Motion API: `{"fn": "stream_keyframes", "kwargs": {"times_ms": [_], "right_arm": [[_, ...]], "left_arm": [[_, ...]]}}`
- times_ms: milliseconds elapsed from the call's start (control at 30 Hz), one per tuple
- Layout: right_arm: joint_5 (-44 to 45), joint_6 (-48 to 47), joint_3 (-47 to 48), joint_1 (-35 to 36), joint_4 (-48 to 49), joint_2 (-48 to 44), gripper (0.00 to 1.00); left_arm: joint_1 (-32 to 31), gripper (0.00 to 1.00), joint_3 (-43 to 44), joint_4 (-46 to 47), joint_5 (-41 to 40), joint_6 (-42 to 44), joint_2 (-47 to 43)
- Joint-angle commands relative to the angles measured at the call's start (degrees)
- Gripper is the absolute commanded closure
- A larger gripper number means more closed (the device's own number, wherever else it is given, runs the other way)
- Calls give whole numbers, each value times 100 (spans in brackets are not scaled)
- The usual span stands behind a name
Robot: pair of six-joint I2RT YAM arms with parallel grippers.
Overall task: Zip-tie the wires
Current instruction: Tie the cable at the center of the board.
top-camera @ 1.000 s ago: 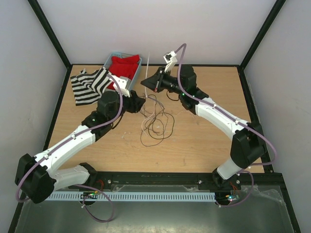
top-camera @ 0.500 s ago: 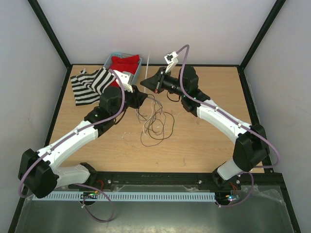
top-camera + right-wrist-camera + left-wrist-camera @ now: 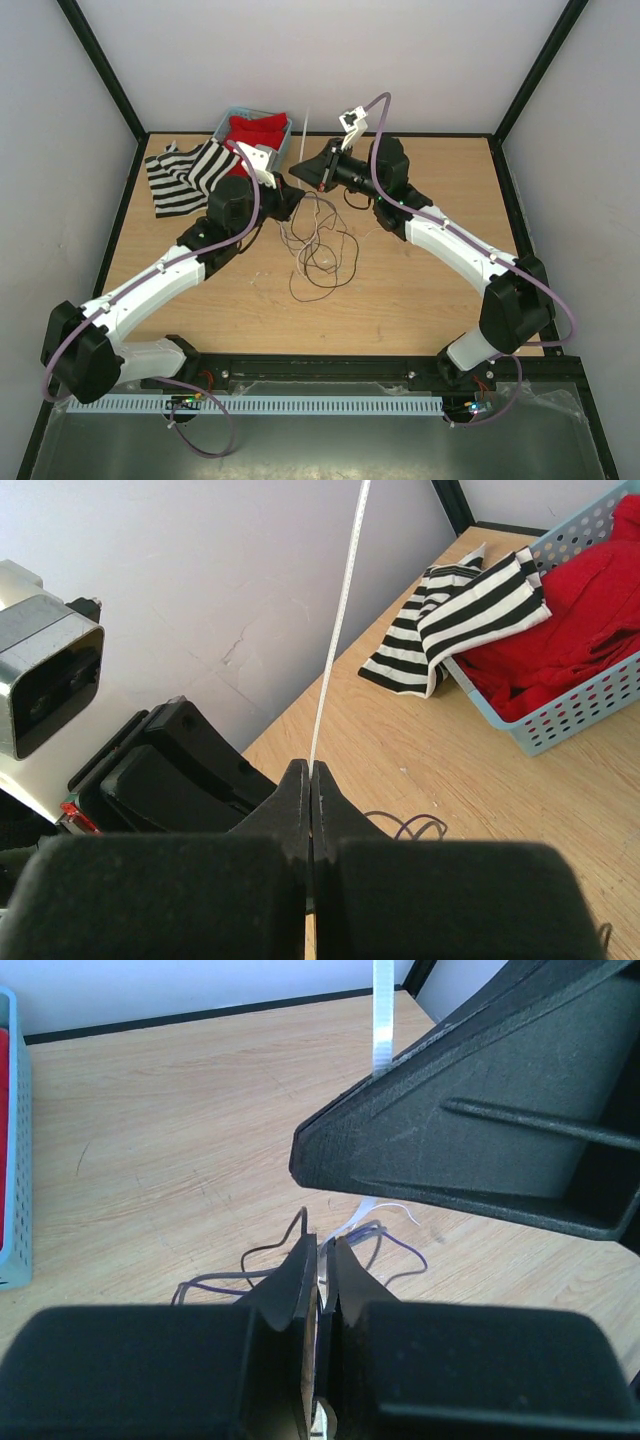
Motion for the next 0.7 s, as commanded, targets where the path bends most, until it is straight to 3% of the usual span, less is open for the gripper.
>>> {"fn": "stream_keyframes", "kwargs": {"times_ms": [0, 667], "right_arm": [[38, 74, 131, 33, 307, -291, 100], [173, 4, 736, -27, 87, -320, 100]], "left_arm": [[29, 94, -28, 228, 2, 38, 73], [-48, 96, -644, 267, 321, -185, 628]]}}
